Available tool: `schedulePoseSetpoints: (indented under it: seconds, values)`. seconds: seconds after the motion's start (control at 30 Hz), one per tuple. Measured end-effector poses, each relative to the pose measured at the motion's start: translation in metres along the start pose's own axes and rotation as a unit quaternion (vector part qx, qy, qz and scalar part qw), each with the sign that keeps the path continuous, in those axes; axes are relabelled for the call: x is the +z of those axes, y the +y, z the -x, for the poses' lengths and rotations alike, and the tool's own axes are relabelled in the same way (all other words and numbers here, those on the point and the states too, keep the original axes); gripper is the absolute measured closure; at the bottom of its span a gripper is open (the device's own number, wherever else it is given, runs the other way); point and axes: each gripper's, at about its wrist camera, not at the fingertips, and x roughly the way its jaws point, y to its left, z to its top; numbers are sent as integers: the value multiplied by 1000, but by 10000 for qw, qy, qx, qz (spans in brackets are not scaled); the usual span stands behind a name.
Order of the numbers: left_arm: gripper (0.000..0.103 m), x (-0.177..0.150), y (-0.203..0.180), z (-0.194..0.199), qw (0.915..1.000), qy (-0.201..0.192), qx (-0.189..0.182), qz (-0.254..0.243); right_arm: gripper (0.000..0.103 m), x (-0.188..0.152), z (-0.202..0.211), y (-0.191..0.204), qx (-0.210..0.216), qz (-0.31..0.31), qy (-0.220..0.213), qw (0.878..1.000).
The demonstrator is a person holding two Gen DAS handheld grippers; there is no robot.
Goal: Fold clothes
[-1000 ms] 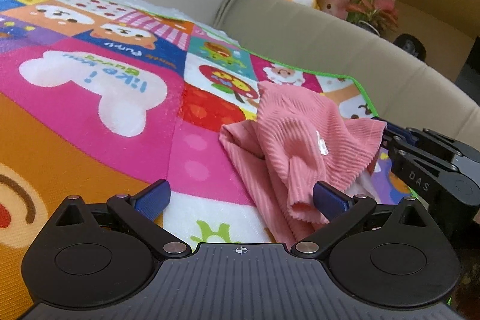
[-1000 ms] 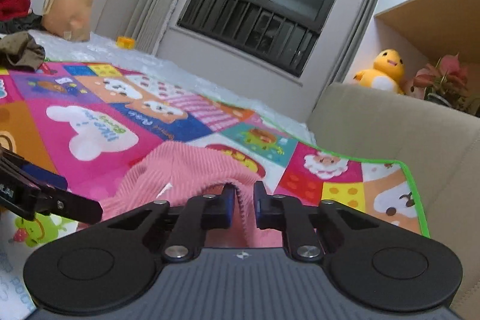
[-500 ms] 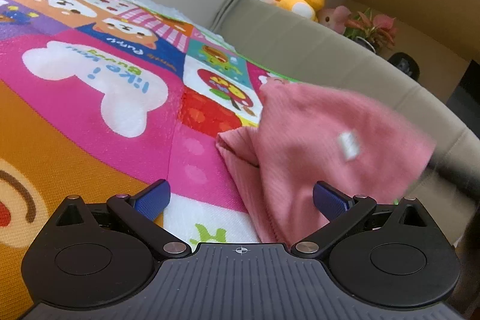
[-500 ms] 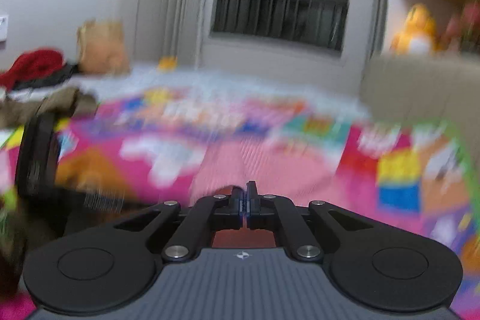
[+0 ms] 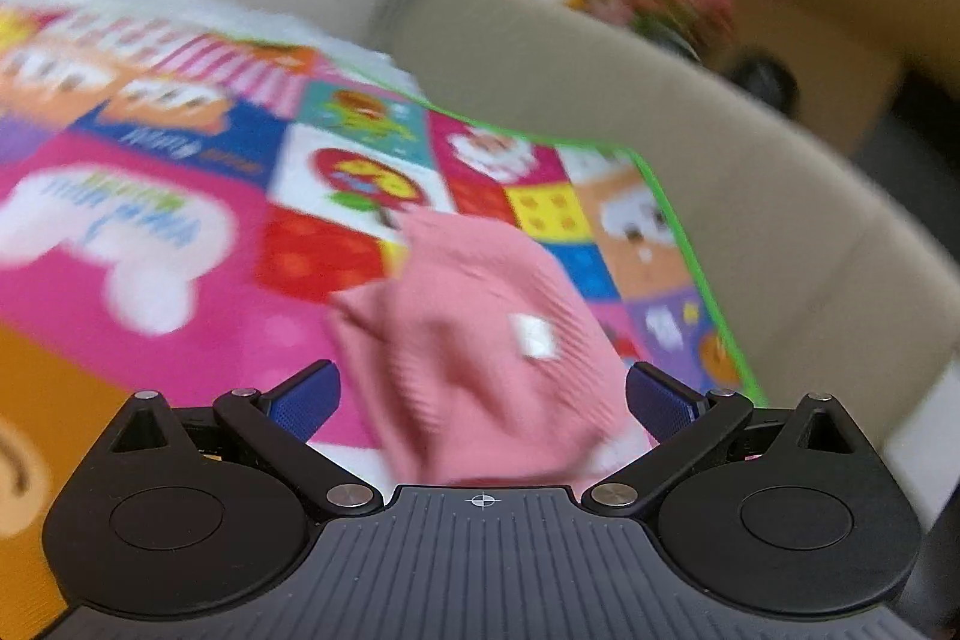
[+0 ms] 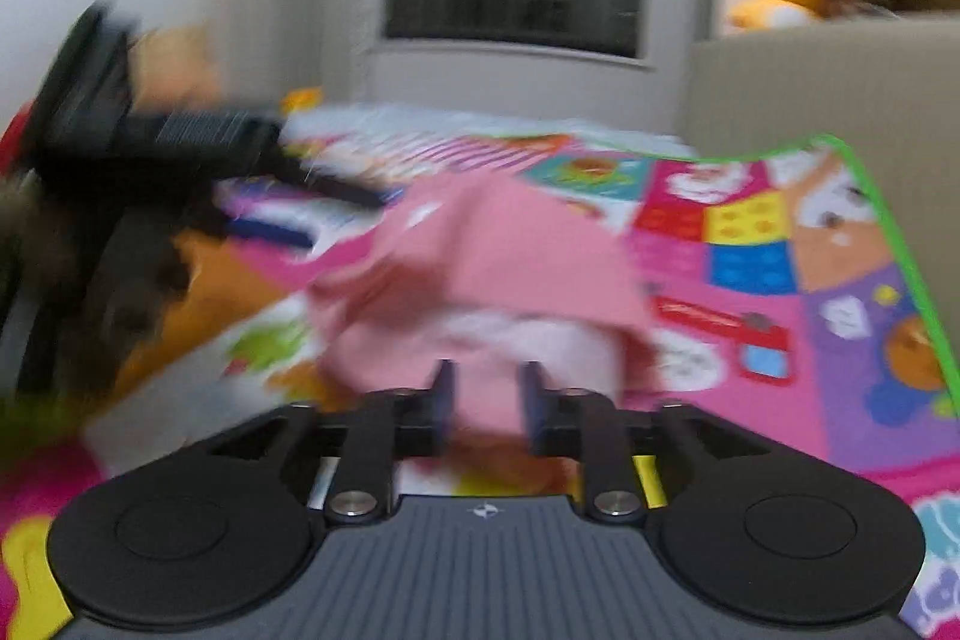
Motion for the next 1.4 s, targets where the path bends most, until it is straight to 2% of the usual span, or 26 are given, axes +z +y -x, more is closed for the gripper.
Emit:
schedulePoseSetpoints:
  seconds: [0.03, 0.07, 0.17, 0.27, 0.4, 0.5, 0.53, 0.57, 0.6, 0.67, 0.77, 0.83, 0.9, 1.03, 1.17, 1.27, 1.33, 1.4]
  values:
    - [0, 0, -5, -9, 9999, 126, 46, -19, 41, 3, 0, -8, -88, -241, -64, 9997]
    - [0, -1, -10, -17, 9996, 254, 91, -10, 37, 6, 0, -16, -134, -456, -123, 9988]
    - [0, -4, -4, -42, 9964, 717, 292, 353, 36, 15, -10, -40, -74, -1002, -225, 9947]
    - [12, -15, -2, -50, 9940, 964, 521, 41, 30, 19, -34, -58, 78, -1417, -125, 9898]
    - [12, -25, -1, -41, 9939, 930, 478, -339, 25, 14, -72, -78, 221, -2110, 186, 9771]
    - [12, -26, 4, -40, 9945, 891, 442, -329, 17, 4, -105, -91, 300, -2689, 502, 9614]
    - [12, -26, 6, -40, 9947, 874, 425, -322, 23, 4, -110, -92, 407, -2792, 552, 9578]
    - [12, -26, 7, -41, 9949, 858, 408, -332, 50, 6, -108, -88, 612, -2788, 535, 9569]
    - [12, -26, 7, -41, 9951, 837, 396, -346, 51, 8, -104, -84, 762, -2752, 495, 9571]
    - [12, -26, 7, -40, 9954, 795, 374, -374, 53, 15, -91, -76, 912, -2594, 352, 9608]
    - [12, -27, 9, -40, 9960, 748, 364, -330, 55, 16, -81, -77, 846, -2510, 329, 9637]
    - [13, -27, 8, -37, 9955, 729, 439, -421, 54, 10, -84, -81, 455, -2354, 539, 9693]
    - [10, -26, 6, -32, 9939, 720, 597, -589, 47, -1, -85, -85, 146, -2215, 739, 9722]
    - [7, -22, 9, -20, 9901, 665, 896, -853, 47, -11, -70, -88, -44, -1922, 740, 9786]
    - [9, -6, 24, -3, 9900, 472, 1195, -586, 46, -9, -55, -97, -184, -1886, 664, 9796]
    - [13, 7, 25, 15, 9962, 146, 782, -343, 46, -1, -46, -106, 88, -2245, 428, 9735]
    - [13, 10, 9, 21, 9954, -3, 589, -751, 46, 4, -42, -111, 355, -2534, 281, 9663]
    - [12, 6, -13, 21, 9898, 5, 430, -1359, 46, 7, -45, -112, 789, -2905, 254, 9533]
